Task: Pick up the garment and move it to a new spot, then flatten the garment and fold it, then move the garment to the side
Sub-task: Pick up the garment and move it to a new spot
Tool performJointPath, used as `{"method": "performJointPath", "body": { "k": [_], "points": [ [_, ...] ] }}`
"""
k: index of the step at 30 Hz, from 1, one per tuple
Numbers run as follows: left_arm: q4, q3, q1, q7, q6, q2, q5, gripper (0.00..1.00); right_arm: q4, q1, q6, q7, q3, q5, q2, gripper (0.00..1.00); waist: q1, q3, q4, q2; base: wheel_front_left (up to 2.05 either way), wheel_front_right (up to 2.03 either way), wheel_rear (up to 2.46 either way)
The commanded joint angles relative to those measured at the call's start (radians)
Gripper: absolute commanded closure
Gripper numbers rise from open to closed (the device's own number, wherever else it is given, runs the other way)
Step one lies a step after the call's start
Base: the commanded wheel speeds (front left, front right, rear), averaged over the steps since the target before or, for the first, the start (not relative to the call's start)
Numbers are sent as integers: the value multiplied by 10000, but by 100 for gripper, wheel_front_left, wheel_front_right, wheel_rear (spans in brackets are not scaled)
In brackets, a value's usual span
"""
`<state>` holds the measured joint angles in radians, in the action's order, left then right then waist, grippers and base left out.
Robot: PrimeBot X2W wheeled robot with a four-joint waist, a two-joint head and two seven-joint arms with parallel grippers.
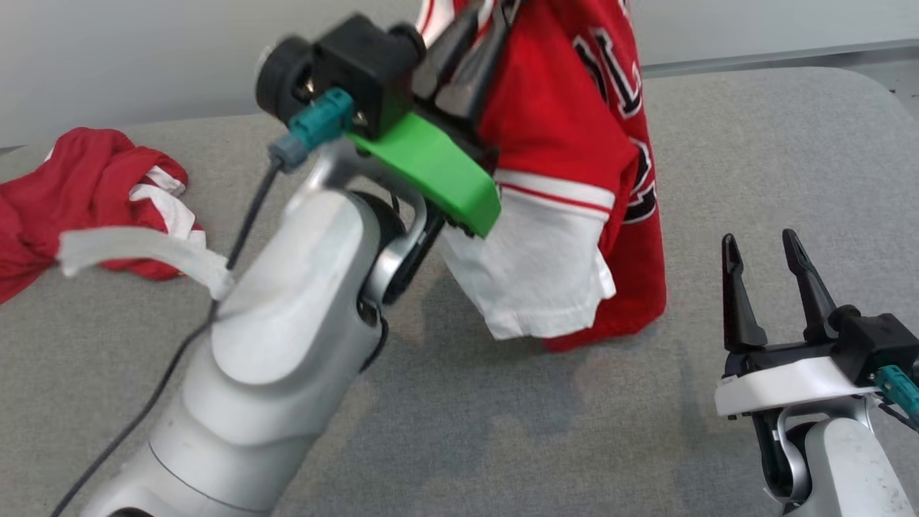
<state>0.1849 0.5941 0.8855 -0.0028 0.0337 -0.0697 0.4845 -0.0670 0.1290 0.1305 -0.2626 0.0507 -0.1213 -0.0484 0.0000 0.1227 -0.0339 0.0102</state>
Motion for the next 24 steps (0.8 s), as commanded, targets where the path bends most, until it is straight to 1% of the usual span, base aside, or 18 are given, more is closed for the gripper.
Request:
{"method": "performJointPath", "body": {
  "k": [1,4,7,9,11,15,16,21,24],
  "points": [
    [167,200,-370,-192,-145,58,171,100,42,16,4,-30,106,31,-32,0,0,177,-218,-102,0,0,0],
    [655,694,-808,-463,-334,157,453,100,97,120,4,-30,188,65,-32,0,0,332,-352,-102,0,0,0],
    [1445,902,-905,-679,-530,159,519,100,145,195,4,-30,136,57,-34,0,0,486,-470,-102,0,0,0],
    [2138,824,-800,-832,-684,155,518,100,149,253,4,-30,88,24,-34,0,0,606,-550,-102,0,0,0],
    [2887,711,-590,-1007,-880,-26,307,100,145,281,4,-30,-12,-12,-32,0,0,730,-628,-102,0,0,0],
    [4322,347,-331,-1381,-1157,-233,386,100,155,387,4,-30,-244,-41,-34,0,0,1011,-776,-102,0,0,0],
    [4322,347,-331,-1381,-1157,-233,386,100,155,387,4,-30,-244,-41,-34,0,0,1011,-776,-102,0,0,0],
    [5985,-267,124,-1872,-1598,-618,515,100,199,585,4,-30,-596,-100,-32,0,0,1432,-1014,-102,0,0,0],
    [6814,-468,441,-2067,-1766,-761,537,100,221,713,4,-30,-772,-138,-32,0,0,1680,-1149,-102,0,0,0]
  ]
}}
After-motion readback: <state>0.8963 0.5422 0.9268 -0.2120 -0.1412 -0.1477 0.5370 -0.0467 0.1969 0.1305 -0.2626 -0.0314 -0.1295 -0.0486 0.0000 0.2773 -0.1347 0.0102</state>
